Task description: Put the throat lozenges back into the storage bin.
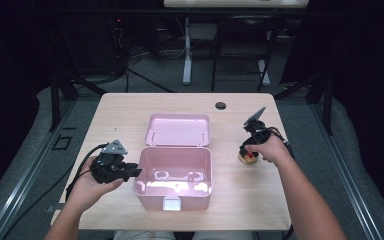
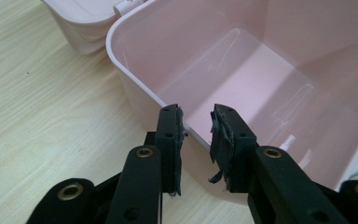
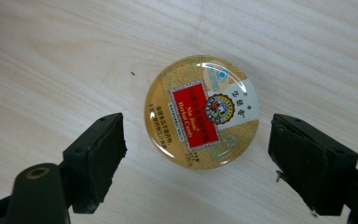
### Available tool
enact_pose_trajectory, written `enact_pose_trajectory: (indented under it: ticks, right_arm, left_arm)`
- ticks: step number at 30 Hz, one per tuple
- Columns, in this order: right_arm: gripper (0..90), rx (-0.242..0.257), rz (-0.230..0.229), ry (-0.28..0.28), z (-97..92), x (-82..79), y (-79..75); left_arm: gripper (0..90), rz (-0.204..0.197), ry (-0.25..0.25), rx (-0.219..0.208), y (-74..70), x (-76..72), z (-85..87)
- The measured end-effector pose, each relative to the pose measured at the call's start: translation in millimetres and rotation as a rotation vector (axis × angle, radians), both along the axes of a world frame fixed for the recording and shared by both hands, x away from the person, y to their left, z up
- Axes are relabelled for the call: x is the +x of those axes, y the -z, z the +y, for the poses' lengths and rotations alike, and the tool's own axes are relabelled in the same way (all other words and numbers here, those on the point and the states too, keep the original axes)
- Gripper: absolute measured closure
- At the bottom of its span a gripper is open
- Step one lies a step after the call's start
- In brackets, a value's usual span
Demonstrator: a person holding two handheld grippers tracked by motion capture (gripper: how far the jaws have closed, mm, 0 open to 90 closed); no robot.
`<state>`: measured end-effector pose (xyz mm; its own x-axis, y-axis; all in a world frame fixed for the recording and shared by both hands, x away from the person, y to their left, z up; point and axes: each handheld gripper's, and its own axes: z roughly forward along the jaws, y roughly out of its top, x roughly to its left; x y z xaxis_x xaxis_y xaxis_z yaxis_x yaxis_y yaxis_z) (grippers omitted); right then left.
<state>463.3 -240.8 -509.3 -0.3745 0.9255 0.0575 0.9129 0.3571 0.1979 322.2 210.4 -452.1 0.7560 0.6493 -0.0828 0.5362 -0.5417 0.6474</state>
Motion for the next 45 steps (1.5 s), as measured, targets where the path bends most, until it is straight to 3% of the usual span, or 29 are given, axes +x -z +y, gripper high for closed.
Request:
enact_pose_trajectory:
  ticks: [23,27,34,45]
  right_arm:
    - [16.3,-0.009,0.045,0.024,4.0,11.7,26.0]
    - [16.8,-0.015,0.075,0.04,3.1,12.9,30.2]
    - [17.0,-0.011,0.09,0.044,0.8,14.9,36.1]
    - [19.0,-0.028,0.092,0.05,4.9,17.2,40.8]
  left_arm:
    - [72.1,0.003,-0.003,-0.006,0.5,0.0,0.4]
    - [72.1,0.003,-0.003,-0.005,0.4,0.0,0.3]
    - [72.1,0.003,-0.001,-0.005,0.4,0.1,0.5]
    - [72.1,0.005,-0.003,-0.006,0.5,-0.3,0.3]
